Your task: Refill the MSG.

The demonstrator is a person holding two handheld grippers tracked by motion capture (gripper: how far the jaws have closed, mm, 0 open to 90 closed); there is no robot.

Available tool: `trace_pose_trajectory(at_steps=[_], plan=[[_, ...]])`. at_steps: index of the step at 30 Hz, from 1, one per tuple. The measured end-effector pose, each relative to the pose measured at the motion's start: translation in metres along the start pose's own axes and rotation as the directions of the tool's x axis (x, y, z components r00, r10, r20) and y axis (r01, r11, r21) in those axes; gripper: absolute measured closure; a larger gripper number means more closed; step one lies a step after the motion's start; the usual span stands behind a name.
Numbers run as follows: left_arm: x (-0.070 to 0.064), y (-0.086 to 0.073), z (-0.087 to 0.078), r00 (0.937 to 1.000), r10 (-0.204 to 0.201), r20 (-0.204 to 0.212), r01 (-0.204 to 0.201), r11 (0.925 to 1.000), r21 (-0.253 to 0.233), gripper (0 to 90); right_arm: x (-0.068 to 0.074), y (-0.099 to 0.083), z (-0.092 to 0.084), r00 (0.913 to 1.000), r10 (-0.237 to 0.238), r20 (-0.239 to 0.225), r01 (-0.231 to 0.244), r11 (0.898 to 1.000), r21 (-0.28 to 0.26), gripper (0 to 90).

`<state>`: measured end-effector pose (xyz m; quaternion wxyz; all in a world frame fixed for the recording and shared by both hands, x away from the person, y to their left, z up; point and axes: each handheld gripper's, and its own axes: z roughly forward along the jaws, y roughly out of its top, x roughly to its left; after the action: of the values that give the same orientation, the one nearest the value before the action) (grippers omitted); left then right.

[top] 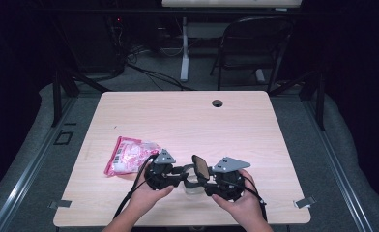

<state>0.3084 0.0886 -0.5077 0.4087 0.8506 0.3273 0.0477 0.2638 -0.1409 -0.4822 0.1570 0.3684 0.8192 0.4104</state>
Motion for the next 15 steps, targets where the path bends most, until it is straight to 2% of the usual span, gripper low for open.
trace_pose_trajectory(at_steps=[5, 8, 13, 15], plan=[[0.001, 0.001, 0.0, 1.0, 0.003, 0.006, -0.003, 1.0, 0.007, 67.3, -0.012, -0.003, -0.012, 0.9993, 0.037, 0.004, -0.037, 0.999, -0.018, 51.5], [0.001, 0.001, 0.001, 1.0, 0.0, 0.01, 0.0, 1.0, 0.007, 67.8, -0.021, -0.006, -0.024, 0.9977, 0.061, 0.029, -0.06, 0.998, -0.018, 58.0], [0.0, 0.003, 0.003, 0.9998, 0.002, 0.018, -0.003, 0.9999, 0.011, 67.9, -0.03, -0.011, -0.031, 0.995, 0.094, 0.035, -0.093, 0.995, -0.018, 59.5], [0.0, 0.004, 0.003, 0.9998, 0.006, 0.018, -0.006, 0.9999, 0.014, 67.7, -0.029, -0.013, -0.031, 0.9945, 0.096, 0.04, -0.096, 0.995, -0.015, 59.1]])
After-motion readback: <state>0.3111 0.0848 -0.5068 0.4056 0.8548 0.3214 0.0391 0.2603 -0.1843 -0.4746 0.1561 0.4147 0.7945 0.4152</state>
